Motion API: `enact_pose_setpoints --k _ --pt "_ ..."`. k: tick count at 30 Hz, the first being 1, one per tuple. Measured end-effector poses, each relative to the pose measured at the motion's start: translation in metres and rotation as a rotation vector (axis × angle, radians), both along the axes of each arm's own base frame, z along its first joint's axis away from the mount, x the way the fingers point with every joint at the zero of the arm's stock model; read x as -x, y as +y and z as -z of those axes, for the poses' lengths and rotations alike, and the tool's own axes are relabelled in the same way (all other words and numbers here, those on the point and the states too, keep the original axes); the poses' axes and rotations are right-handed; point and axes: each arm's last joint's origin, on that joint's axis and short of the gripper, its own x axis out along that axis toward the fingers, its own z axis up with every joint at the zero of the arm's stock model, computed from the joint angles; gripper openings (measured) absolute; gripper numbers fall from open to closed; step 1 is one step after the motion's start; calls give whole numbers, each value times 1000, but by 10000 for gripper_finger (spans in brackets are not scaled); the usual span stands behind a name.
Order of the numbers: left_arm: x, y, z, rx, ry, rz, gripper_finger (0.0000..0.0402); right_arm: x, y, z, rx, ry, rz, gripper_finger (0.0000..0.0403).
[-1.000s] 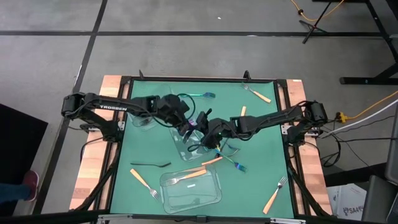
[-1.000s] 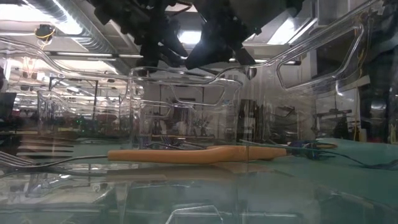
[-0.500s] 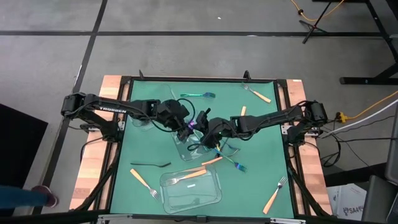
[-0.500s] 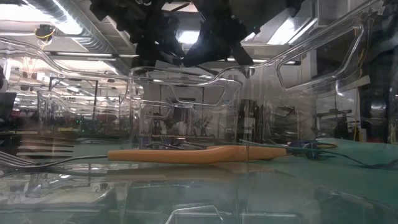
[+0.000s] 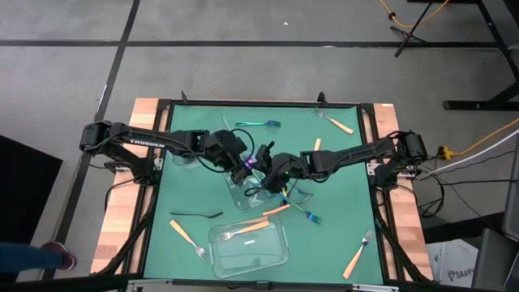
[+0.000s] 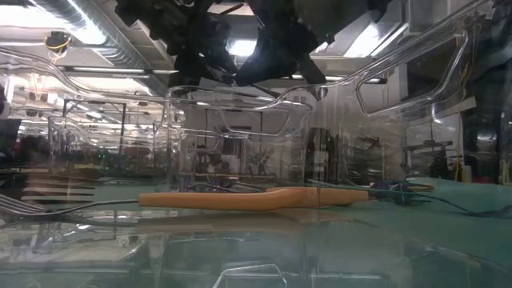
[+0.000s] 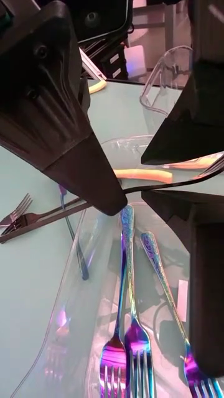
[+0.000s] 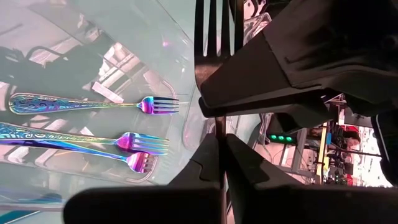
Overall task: Sort silverware by color (type)
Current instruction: Put the black fork into the top transparent bin
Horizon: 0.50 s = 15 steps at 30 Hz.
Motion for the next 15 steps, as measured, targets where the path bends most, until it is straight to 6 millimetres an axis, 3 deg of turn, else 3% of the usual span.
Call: enact_pose_setpoints --k 11,15 --pt "0 1 1 -5 8 -9 9 0 0 0 -1 1 -1 1" --pt "0 1 1 -10 8 -16 5 0 0 0 -1 2 -2 1"
